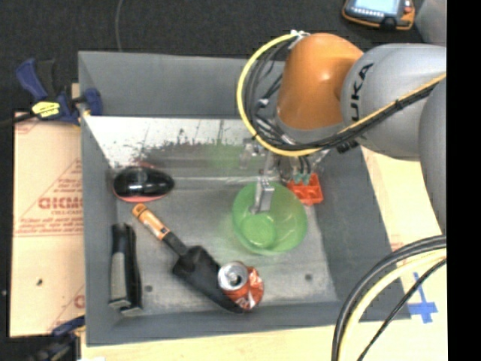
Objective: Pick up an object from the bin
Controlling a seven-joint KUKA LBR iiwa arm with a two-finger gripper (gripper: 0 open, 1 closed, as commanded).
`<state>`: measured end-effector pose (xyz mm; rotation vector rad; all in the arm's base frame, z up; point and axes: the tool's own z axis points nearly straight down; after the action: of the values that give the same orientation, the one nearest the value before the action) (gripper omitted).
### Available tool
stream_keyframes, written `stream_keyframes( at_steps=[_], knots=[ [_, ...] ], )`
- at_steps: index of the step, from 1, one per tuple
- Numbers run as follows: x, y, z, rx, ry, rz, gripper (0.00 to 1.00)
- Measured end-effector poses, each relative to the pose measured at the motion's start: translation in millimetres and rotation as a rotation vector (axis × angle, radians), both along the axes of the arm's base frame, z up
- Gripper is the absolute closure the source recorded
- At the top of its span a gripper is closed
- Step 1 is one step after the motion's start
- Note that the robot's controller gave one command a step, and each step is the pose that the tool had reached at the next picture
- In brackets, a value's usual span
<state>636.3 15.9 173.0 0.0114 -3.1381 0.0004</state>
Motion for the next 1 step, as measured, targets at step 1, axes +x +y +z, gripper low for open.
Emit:
stream_keyframes(
  at_steps=[1],
  knots=[
    [1.9, 0.1, 4.5, 0.000, -0.008, 0.000, 0.00]
  ],
)
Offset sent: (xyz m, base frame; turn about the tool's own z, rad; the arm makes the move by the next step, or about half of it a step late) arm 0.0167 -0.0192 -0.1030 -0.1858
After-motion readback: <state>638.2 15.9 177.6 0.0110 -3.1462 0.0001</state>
